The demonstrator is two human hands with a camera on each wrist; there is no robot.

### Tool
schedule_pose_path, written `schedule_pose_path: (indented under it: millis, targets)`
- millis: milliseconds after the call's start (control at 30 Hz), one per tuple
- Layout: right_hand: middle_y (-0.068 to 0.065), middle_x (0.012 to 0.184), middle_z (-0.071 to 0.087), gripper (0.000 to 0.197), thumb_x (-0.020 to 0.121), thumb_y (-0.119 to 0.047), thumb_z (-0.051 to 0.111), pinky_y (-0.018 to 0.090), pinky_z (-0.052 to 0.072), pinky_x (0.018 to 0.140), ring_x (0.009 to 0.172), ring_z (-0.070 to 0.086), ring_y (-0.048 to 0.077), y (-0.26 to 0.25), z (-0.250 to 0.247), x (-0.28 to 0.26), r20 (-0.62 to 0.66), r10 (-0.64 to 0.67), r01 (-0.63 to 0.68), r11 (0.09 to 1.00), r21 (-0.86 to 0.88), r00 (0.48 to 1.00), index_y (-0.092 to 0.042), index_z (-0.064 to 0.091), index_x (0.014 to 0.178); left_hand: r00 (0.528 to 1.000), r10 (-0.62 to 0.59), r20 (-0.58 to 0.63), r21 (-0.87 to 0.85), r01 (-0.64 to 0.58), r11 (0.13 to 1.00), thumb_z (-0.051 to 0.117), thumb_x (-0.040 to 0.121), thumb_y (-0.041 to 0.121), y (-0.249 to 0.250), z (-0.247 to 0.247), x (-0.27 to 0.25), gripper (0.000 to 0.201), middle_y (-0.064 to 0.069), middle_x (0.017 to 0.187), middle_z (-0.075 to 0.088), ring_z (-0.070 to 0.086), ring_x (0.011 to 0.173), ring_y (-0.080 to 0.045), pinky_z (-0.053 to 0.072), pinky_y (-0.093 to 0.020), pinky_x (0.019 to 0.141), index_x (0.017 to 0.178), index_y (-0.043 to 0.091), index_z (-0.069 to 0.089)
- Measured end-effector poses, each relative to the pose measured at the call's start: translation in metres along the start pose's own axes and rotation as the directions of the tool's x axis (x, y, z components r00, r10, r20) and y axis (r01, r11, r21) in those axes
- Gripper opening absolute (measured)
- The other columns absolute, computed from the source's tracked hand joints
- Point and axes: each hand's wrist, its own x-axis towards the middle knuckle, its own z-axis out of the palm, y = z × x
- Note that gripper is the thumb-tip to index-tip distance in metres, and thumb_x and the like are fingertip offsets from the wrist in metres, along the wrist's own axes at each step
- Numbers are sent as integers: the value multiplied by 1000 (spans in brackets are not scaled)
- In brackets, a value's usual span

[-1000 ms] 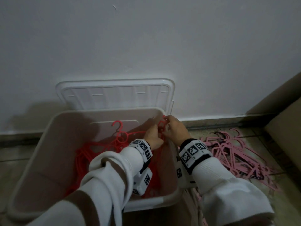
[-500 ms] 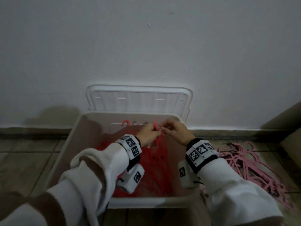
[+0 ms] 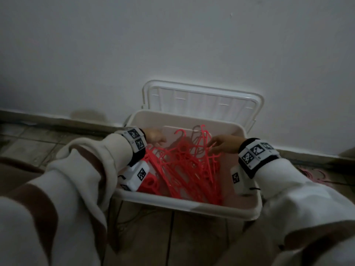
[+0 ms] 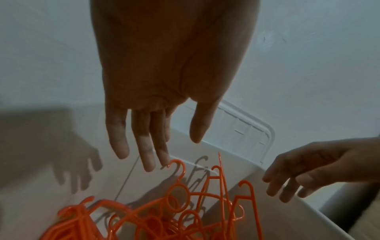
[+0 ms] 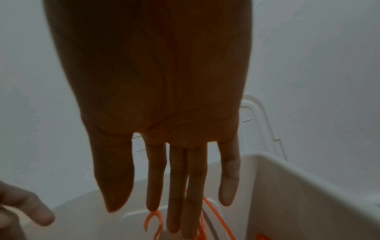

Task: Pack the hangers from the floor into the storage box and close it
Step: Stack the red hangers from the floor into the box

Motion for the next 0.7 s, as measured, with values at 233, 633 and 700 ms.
schedule_pose_path:
  millis: [233,633,700]
  targets:
    - [22,116,62,33,89,-11,58,12,39,63,62,51,4,5,-9,5,35,99,-94,987,-128,994,0,55,120,994,51,99,112,-62,992,45,94,5,15,-5,-6,17,2,72,52,52,63,-7,37,-15,41,110,8,48]
    - [18,122,54,45,89,-26,58,34,42,91,116,52,32,3,2,55,-205,206,-266,906,-330,957,-5,42,125,992,84,93,325,-110,939,56,87,10,4,2,40,27,5,63,52,50,57,-5,37,-10,46,113,2,61]
    - [22,131,47,56,92,-27,53,33,41,93,121,48,34,2,-4,57,-255,249,-323,895,-308,934,7,32,132,995,66,76,355,-89,931,57,88,12,3,3,50,27,1,71,56,54,73,-13,40,-19,59,113,4,61]
